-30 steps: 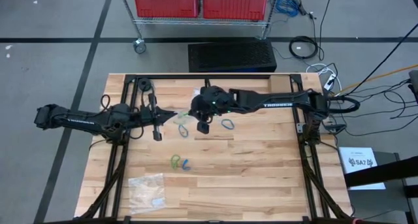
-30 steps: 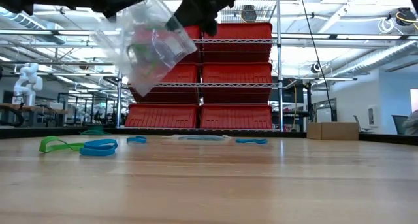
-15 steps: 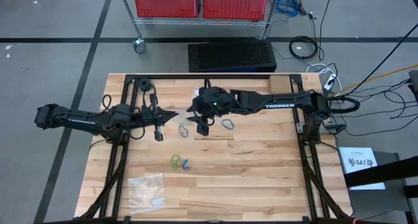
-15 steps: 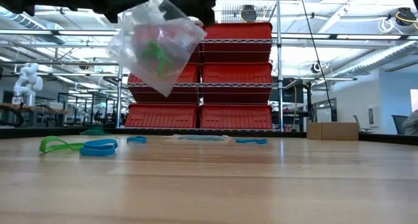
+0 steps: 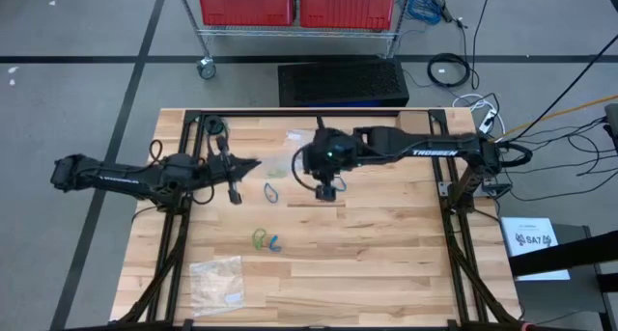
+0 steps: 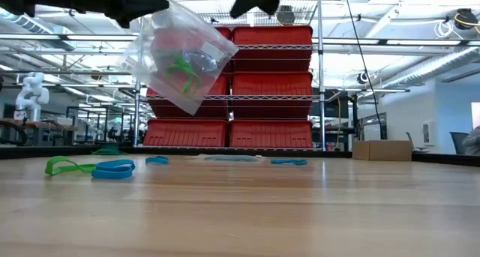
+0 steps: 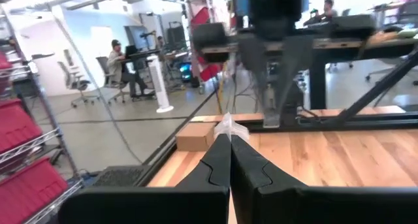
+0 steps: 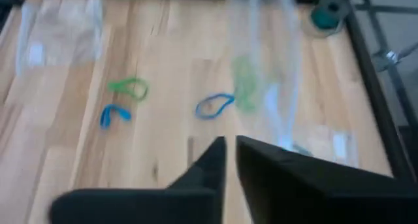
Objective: Sort rubber bands
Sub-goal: Put the green rubber band into the bottom right zip bag
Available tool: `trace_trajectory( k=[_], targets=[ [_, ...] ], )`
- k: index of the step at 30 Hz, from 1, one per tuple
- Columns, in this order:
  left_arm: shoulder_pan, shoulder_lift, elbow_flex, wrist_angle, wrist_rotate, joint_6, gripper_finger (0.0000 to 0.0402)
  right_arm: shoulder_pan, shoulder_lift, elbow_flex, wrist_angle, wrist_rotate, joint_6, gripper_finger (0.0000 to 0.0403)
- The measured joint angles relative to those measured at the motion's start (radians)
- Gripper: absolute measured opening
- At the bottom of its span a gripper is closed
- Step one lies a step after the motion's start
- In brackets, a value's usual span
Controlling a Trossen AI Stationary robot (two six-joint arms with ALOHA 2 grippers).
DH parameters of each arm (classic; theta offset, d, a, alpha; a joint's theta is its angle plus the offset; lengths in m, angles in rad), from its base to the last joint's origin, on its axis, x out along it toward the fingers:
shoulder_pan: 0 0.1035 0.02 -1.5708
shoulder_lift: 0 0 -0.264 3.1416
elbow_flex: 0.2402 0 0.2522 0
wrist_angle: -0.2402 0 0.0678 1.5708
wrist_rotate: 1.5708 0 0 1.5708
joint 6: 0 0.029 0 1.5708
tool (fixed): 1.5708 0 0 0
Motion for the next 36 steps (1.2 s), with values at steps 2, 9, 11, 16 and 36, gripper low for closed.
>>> trace_trajectory(
  k=[2,9,11,16,36],
  targets=[
    [0.000,-0.011,0.000,-0.007,-0.016,0.000,0.0000,0.020,0.000,-0.020,-0.013,0.000,0.002,0.0011],
    [0.000,-0.054,0.000,-0.030,-0.020,-0.008,0.0000,0.081,0.003,-0.279,0.320,-0.144,0.067,0.0002],
    [0.000,-0.058,0.000,-0.030,-0.020,-0.008,0.0000,0.085,0.018,-0.354,0.495,-0.193,0.077,0.0004],
    [0.000,-0.060,0.000,-0.031,-0.045,-0.008,0.0000,0.091,0.116,-0.406,0.723,-0.214,0.086,0.0010],
    [0.000,-0.153,0.000,-0.119,-0.075,0.017,0.0000,0.126,0.622,0.107,0.610,-0.403,-0.076,0.0161]
  ],
)
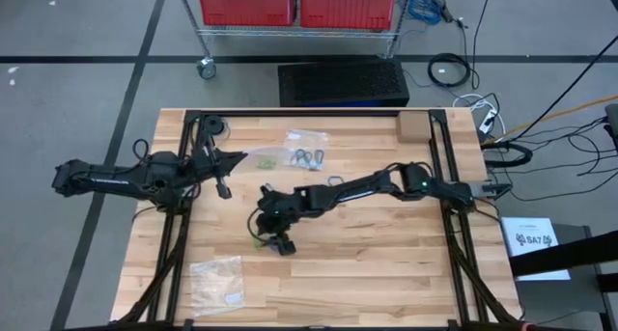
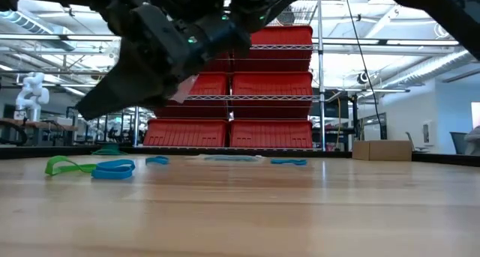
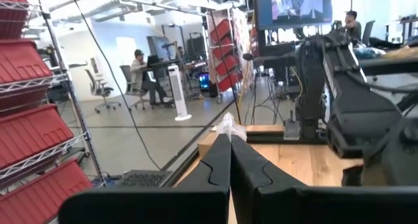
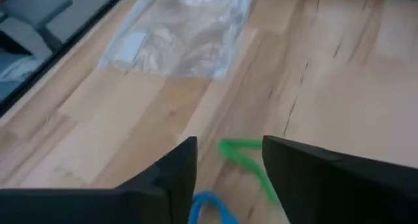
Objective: Sort rubber bands
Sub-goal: Put the green rubber band into the bottom right zip bag
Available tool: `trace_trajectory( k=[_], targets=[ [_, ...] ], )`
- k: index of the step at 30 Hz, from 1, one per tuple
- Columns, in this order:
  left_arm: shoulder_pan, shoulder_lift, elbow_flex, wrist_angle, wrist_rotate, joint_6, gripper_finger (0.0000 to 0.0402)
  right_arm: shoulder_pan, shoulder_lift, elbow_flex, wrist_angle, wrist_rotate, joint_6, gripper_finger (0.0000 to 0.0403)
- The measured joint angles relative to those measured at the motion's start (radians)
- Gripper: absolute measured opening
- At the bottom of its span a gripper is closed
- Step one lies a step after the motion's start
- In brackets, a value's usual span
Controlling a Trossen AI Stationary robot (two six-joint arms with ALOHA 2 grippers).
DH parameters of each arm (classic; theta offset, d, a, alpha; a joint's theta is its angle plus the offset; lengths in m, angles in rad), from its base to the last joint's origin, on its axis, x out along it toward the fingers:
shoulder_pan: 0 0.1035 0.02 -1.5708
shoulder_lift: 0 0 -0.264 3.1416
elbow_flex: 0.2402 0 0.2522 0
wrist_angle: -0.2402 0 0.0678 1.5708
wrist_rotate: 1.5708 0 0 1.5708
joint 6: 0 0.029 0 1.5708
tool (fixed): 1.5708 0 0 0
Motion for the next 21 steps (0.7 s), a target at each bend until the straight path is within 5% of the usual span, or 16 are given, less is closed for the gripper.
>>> trace_trajectory(
  k=[5,21],
  targets=[
    [0.000,-0.007,0.000,-0.014,0.000,0.002,0.0000,-0.007,0.060,0.098,-0.036,-0.019,-0.025,0.0180],
    [0.000,-0.017,0.000,-0.042,0.000,0.001,0.0000,-0.004,0.101,0.114,-0.077,0.018,-0.133,0.0171]
  ],
)
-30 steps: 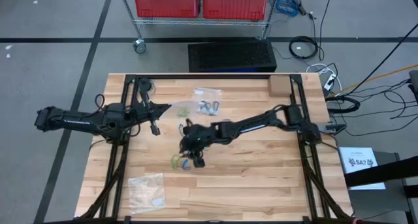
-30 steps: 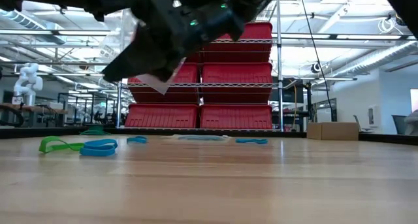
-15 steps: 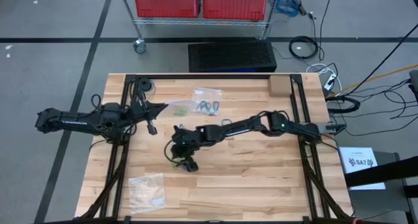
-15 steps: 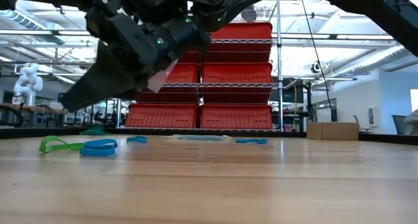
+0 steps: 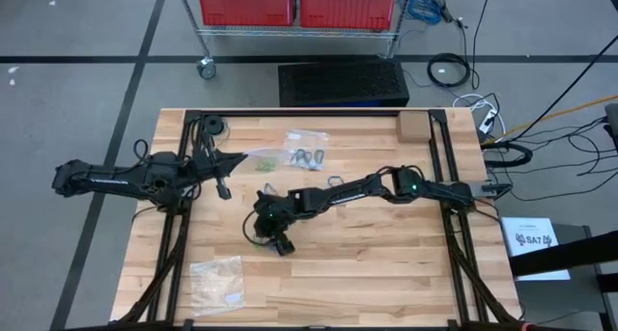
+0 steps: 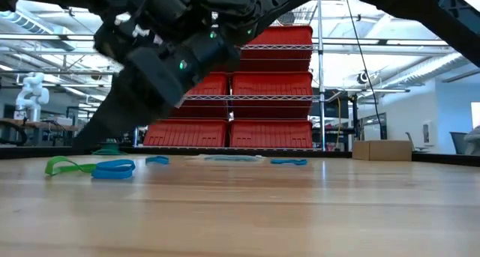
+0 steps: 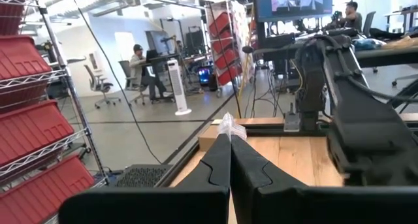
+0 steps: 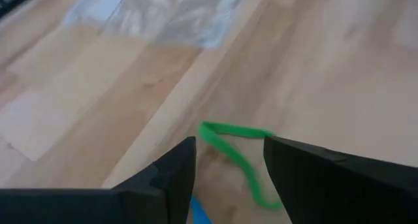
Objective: Sort rubber bands
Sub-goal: Put the green rubber band into the bottom right zip bag
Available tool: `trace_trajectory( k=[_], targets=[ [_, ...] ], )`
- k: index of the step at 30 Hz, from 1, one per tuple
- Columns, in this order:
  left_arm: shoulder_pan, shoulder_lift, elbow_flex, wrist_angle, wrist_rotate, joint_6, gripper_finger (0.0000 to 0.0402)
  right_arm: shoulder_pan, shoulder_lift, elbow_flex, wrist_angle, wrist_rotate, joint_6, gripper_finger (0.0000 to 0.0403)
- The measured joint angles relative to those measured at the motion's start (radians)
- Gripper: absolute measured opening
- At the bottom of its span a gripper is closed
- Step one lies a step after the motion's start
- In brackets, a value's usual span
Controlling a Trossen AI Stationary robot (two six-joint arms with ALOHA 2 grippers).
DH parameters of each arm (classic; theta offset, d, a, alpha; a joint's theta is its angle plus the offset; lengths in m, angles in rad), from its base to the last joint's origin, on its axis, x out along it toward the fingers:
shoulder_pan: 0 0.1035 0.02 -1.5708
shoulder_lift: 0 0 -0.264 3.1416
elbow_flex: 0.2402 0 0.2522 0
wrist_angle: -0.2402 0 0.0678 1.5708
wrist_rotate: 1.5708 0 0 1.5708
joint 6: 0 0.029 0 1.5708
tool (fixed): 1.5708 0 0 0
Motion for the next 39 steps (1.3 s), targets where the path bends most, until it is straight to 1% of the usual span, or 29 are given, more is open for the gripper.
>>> trace_trajectory(
  k=[2,5,9,12,17,18,20,26,29,32,39],
  targets=[
    [0.000,0.000,0.000,-0.005,0.000,-0.001,0.0000,0.012,0.018,0.000,0.001,0.005,-0.022,0.0171],
    [0.000,-0.001,0.000,-0.017,0.000,-0.002,0.0000,0.029,0.030,-0.001,0.003,0.065,-0.050,0.0171],
    [0.000,-0.001,0.000,-0.017,0.000,-0.021,0.0000,0.037,0.029,-0.001,0.015,0.101,-0.052,0.0161],
    [0.000,-0.001,0.000,-0.018,0.000,-0.027,0.0000,0.034,0.029,-0.001,0.040,0.106,-0.052,0.0127],
    [0.000,-0.001,0.000,-0.022,0.000,-0.027,0.0000,0.032,0.028,-0.001,0.053,0.105,-0.104,0.0029],
    [0.000,-0.001,0.000,-0.022,0.000,-0.027,0.0000,0.032,0.028,-0.001,0.053,0.102,-0.114,0.0015],
    [0.000,-0.001,0.000,-0.022,0.000,-0.027,0.0000,0.031,0.028,-0.001,0.054,0.099,-0.121,0.0008],
    [0.000,-0.001,0.000,-0.022,0.000,-0.027,0.0000,0.027,0.028,-0.001,0.037,0.101,-0.111,0.0009],
    [0.000,-0.001,0.000,-0.023,0.000,-0.027,0.0000,0.027,0.024,-0.001,0.037,0.101,-0.117,0.0025],
    [0.000,-0.001,0.000,-0.024,0.000,-0.027,0.0000,0.027,0.022,-0.001,0.044,0.101,-0.122,0.0057],
    [0.000,-0.001,0.000,-0.024,0.000,-0.027,0.0000,0.028,0.022,-0.001,0.057,0.095,-0.121,0.0152]
  ],
)
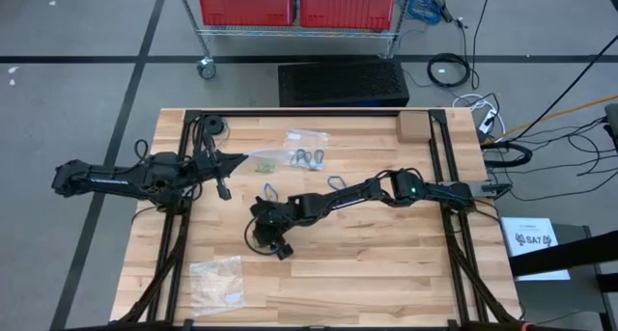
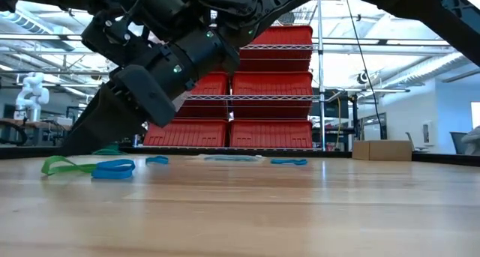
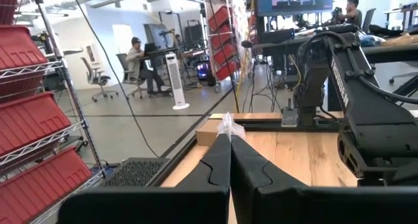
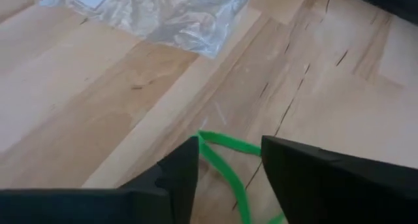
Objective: Sort rubber bands
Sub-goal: Put the green rubber band into the bottom right zip bag
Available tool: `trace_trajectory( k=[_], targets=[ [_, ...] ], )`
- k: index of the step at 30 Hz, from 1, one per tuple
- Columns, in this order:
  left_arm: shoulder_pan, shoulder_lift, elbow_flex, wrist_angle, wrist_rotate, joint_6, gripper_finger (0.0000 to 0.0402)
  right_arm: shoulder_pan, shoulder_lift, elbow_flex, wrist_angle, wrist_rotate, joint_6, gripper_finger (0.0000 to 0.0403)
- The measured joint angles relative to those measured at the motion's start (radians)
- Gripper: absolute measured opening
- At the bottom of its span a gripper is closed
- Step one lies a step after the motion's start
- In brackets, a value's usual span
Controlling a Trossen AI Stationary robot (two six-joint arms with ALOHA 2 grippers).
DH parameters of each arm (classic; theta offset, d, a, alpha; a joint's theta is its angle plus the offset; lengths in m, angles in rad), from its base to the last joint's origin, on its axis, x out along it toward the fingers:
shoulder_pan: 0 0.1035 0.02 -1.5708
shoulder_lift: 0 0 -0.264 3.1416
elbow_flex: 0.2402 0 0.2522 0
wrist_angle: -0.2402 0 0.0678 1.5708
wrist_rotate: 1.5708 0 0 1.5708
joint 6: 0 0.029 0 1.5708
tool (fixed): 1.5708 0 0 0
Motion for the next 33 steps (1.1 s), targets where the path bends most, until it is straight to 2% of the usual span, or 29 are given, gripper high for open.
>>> trace_trajectory(
  k=[3,7,10,14,21,27,33],
  targets=[
    [0.000,0.000,0.000,0.000,0.000,0.000,0.0000,0.000,0.004,0.000,0.012,-0.001,0.000,0.0170],
    [0.000,0.000,0.000,0.001,0.000,0.000,0.0000,0.000,0.020,0.000,0.021,-0.006,-0.004,0.0165],
    [0.000,0.000,0.000,0.001,0.000,0.000,0.0000,0.000,0.030,-0.001,0.048,-0.049,-0.005,0.0147],
    [0.000,0.000,0.000,0.001,0.000,0.000,0.0000,0.000,0.035,0.000,0.048,-0.052,-0.005,0.0110],
    [0.000,0.000,0.000,0.000,0.000,0.000,0.0000,-0.001,0.035,0.000,0.048,-0.050,-0.007,0.0010],
    [0.000,0.000,0.000,-0.002,0.000,0.000,0.0000,-0.001,0.018,0.007,0.009,-0.049,-0.003,0.0003],
    [0.000,0.000,0.000,-0.005,0.001,-0.002,0.0000,-0.003,-0.004,0.134,-0.149,-0.042,-0.007,0.0001]
  ],
)
